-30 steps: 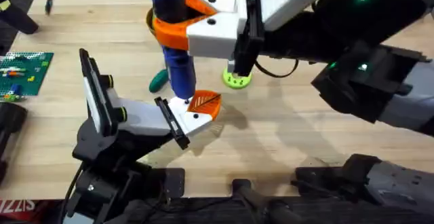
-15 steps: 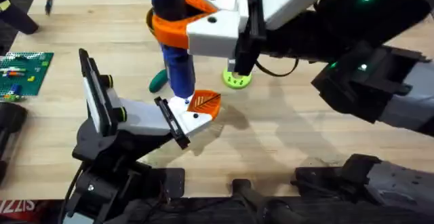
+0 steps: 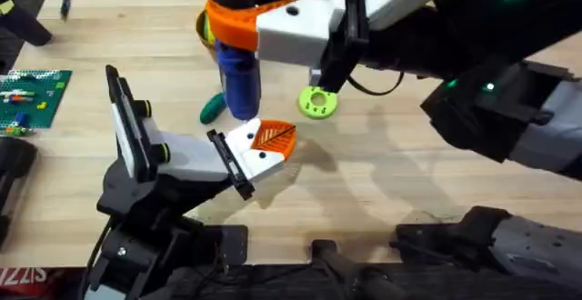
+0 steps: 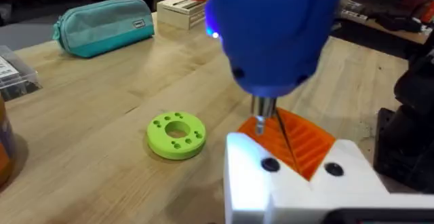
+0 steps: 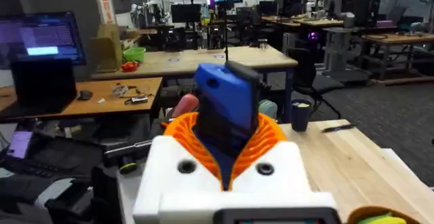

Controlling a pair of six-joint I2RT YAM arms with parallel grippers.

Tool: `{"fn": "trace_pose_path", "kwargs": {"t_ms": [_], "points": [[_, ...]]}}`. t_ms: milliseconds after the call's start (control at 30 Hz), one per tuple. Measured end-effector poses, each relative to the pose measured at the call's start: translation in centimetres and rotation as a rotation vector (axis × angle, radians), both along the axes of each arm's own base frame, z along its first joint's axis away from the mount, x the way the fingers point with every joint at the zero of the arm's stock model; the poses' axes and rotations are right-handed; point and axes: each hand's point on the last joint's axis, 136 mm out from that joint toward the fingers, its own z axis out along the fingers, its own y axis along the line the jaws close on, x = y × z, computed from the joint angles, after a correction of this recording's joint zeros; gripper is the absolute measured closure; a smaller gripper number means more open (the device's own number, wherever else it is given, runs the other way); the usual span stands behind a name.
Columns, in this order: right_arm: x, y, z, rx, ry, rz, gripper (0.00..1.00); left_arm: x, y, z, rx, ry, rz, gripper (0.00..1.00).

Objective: Pick up the gripper from the table and insert it into the empty holder that is missing its gripper. Then pick up a screw, insert it into the mounting hole, and use the screwdriver to tighten it. Finally, clean up the table by picking up the vegetable and placing it into the bucket.

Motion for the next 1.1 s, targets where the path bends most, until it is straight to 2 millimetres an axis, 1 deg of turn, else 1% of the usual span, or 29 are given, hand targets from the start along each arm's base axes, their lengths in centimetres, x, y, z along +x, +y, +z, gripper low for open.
{"fn": "trace_pose_path", "kwargs": {"t_ms": [167,267,333,400,467,567,667,733,867,1000,1100], "points": [[0.1,0.0,-0.1,-0.003,0.003,-0.002,0.960,0.0,0.0,0.0,0.000,0.000,0.000,0.991],[0.7,-0.2,-0.7,-0.025,0.024,-0.015,0.960,0.0,0.0,0.0,0.000,0.000,0.000,0.992],[1.8,-0.7,-1.8,-0.059,0.064,-0.052,0.960,0.0,0.0,0.0,0.000,0.000,0.000,0.990],[3.8,-1.5,-3.2,-0.102,0.119,-0.121,0.960,0.0,0.0,0.0,0.000,0.000,0.000,0.991],[5.8,-2.7,-4.3,-0.128,0.161,-0.200,0.960,0.0,0.0,0.0,0.000,0.000,0.000,0.991],[8.5,-4.9,-4.5,-0.125,0.172,-0.313,0.960,0.0,0.0,0.0,0.000,0.000,0.000,0.990],[10.5,-6.9,-4.2,-0.112,0.165,-0.395,0.960,0.0,0.0,0.0,0.000,0.000,0.000,0.991],[11.4,-8.0,-4.3,-0.111,0.170,-0.435,0.960,0.0,0.0,0.0,0.000,0.000,0.000,0.992],[12.7,-9.5,-4.9,-0.125,0.194,-0.484,0.960,0.0,0.0,0.0,0.000,0.000,0.000,0.991],[13.4,-10.5,-6.1,-0.155,0.240,-0.515,0.960,0.0,0.0,0.0,0.000,0.000,0.001,0.991],[13.7,-11.0,-6.7,-0.167,0.260,-0.528,0.960,0.0,0.0,0.0,0.000,0.000,0.000,0.990]]}}
